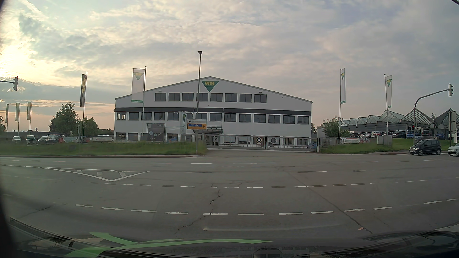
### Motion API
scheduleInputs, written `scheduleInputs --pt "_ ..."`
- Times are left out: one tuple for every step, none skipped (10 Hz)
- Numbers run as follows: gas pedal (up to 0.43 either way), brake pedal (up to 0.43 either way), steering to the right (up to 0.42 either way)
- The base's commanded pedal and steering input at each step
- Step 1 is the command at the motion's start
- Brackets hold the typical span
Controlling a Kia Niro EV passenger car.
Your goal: Follow the waypoints while adhering to traffic rules and regulations
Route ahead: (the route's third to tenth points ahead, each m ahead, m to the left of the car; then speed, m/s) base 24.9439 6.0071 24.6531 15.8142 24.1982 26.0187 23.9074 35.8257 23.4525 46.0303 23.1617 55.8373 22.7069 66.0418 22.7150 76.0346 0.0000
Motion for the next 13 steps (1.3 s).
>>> scheduleInputs --pt "0.0 0.396 -0.025" --pt "0.0 0.396 -0.025" --pt "0.0 0.396 -0.025" --pt "0.0 0.402 -0.025" --pt "0.0 0.396 -0.025" --pt "0.0 0.396 -0.025" --pt "0.0 0.396 -0.025" --pt "0.0 0.396 -0.025" --pt "0.0 0.396 -0.025" --pt "0.0 0.39 -0.025" --pt "0.0 0.378 -0.025" --pt "0.0 0.384 -0.025" --pt "0.0 0.384 -0.025"
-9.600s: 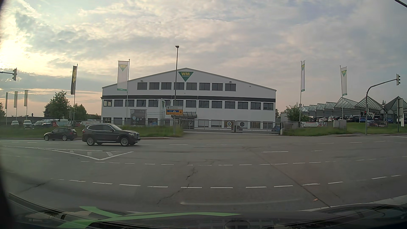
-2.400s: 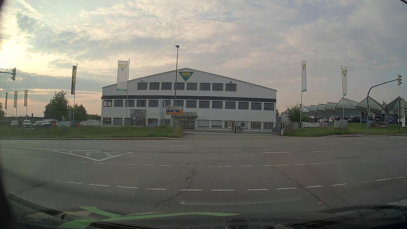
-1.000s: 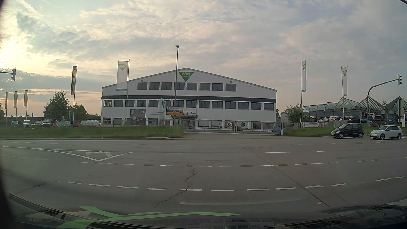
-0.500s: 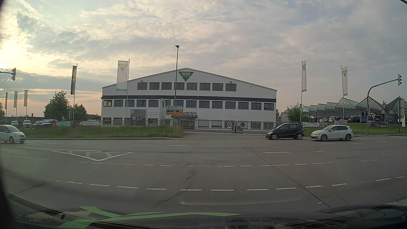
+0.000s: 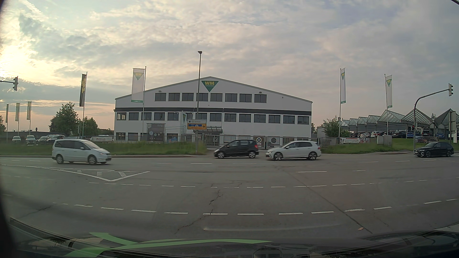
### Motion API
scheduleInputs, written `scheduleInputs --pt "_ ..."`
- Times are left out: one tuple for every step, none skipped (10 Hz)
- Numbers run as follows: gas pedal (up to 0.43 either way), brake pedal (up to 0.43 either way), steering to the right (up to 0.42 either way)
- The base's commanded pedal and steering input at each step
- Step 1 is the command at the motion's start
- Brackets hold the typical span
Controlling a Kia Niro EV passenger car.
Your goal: Follow the waypoints while adhering to traffic rules and regulations
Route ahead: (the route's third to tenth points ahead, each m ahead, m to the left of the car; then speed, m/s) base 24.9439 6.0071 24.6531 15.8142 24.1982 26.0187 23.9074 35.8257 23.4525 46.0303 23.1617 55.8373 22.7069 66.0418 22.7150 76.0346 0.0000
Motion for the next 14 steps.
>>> scheduleInputs --pt "0.0 0.384 -0.025" --pt "0.0 0.384 -0.025" --pt "0.0 0.384 -0.025" --pt "0.0 0.384 -0.025" --pt "0.0 0.384 -0.025" --pt "0.0 0.384 -0.025" --pt "0.0 0.384 -0.025" --pt "0.0 0.384 -0.025" --pt "0.0 0.384 -0.025" --pt "0.0 0.384 -0.025" --pt "0.0 0.384 -0.025" --pt "0.0 0.384 -0.025" --pt "0.0 0.384 -0.025" --pt "0.0 0.384 -0.025"
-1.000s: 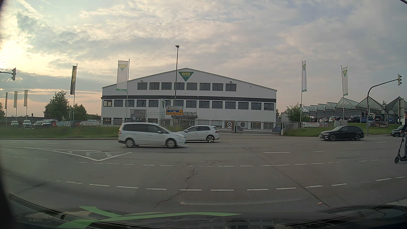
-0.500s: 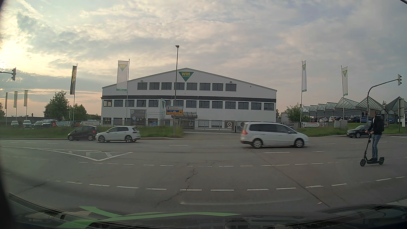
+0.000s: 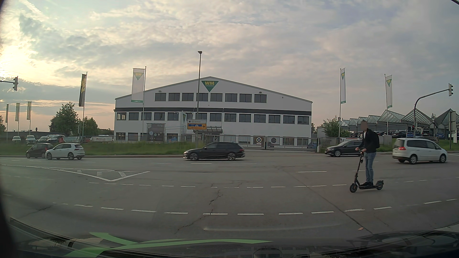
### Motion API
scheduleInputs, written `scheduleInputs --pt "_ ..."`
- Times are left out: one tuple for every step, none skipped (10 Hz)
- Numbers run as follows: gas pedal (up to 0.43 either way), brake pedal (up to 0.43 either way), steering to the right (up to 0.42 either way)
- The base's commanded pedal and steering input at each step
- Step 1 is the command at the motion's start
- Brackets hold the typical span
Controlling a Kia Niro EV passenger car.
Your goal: Follow the waypoints while adhering to traffic rules and regulations
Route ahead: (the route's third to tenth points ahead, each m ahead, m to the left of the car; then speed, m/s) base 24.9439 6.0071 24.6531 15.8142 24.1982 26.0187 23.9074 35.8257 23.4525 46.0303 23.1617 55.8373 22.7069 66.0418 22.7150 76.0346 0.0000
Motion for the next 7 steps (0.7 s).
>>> scheduleInputs --pt "0.0 0.384 -0.025" --pt "0.0 0.384 -0.025" --pt "0.0 0.384 -0.025" --pt "0.0 0.384 -0.025" --pt "0.0 0.384 -0.025" --pt "0.0 0.384 -0.025" --pt "0.0 0.384 -0.025"
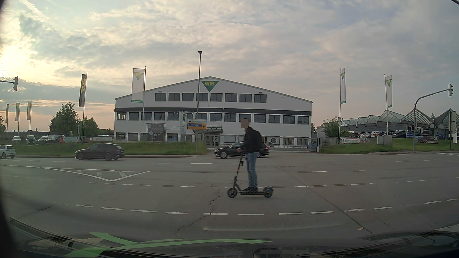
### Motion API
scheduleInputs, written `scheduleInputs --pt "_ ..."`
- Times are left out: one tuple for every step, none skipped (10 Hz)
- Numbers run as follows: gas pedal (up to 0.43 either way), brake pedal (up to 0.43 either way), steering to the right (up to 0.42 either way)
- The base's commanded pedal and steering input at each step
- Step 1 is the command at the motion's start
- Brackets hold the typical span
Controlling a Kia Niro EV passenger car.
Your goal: Follow the waypoints while adhering to traffic rules and regulations
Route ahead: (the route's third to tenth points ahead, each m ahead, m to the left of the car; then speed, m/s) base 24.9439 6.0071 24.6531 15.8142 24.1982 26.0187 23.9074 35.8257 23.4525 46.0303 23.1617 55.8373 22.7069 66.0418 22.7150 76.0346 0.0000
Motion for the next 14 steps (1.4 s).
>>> scheduleInputs --pt "0.0 0.384 -0.025" --pt "0.0 0.384 -0.025" --pt "0.0 0.384 -0.025" --pt "0.0 0.384 -0.025" --pt "0.0 0.384 -0.025" --pt "0.0 0.384 -0.025" --pt "0.0 0.384 -0.025" --pt "0.0 0.384 -0.025" --pt "0.0 0.384 -0.025" --pt "0.0 0.384 -0.025" --pt "0.0 0.384 -0.025" --pt "0.0 0.384 -0.025" --pt "0.0 0.384 -0.025" --pt "0.0 0.384 -0.025"
